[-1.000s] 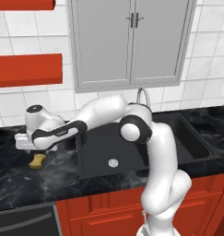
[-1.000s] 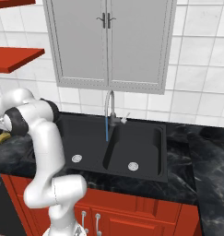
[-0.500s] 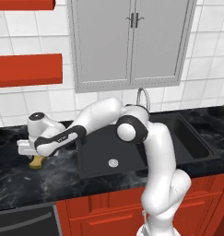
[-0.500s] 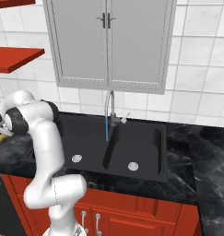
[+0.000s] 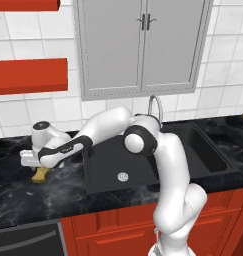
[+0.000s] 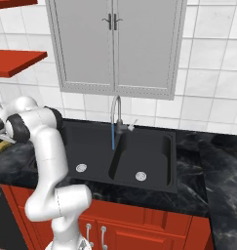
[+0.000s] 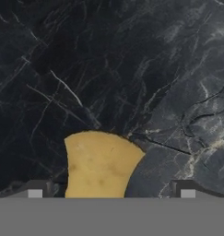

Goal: Soak the sponge with water for a few seconds and then drop it inside the sink.

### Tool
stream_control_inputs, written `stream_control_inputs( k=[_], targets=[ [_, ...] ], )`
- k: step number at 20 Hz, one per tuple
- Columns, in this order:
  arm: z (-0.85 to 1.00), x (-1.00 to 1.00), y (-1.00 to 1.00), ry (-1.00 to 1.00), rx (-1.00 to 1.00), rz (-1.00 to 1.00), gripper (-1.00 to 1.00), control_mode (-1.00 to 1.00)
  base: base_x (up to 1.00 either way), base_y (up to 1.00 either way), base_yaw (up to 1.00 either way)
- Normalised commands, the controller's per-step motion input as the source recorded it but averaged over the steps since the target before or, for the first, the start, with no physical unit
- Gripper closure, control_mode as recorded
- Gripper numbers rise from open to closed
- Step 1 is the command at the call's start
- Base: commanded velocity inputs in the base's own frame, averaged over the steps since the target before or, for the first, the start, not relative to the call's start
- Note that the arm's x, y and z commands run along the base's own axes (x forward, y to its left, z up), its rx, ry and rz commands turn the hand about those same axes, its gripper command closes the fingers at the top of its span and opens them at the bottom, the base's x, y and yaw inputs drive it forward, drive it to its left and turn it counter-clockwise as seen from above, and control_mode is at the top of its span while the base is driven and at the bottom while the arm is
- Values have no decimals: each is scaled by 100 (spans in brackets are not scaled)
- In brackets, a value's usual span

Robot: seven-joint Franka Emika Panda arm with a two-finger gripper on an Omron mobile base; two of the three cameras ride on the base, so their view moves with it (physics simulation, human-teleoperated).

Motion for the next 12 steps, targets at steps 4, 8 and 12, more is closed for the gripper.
stream_control_inputs(
  k=[4, 8, 12],
  targets=[
    [0, 1, 21, 0, 0, -2, -100, -100, 0, 0, 0],
    [0, 0, 19, 0, 0, -1, -100, -100, 0, 0, 0],
    [0, 0, 3, 0, 0, 0, -100, -100, 0, 0, 0]
  ],
)
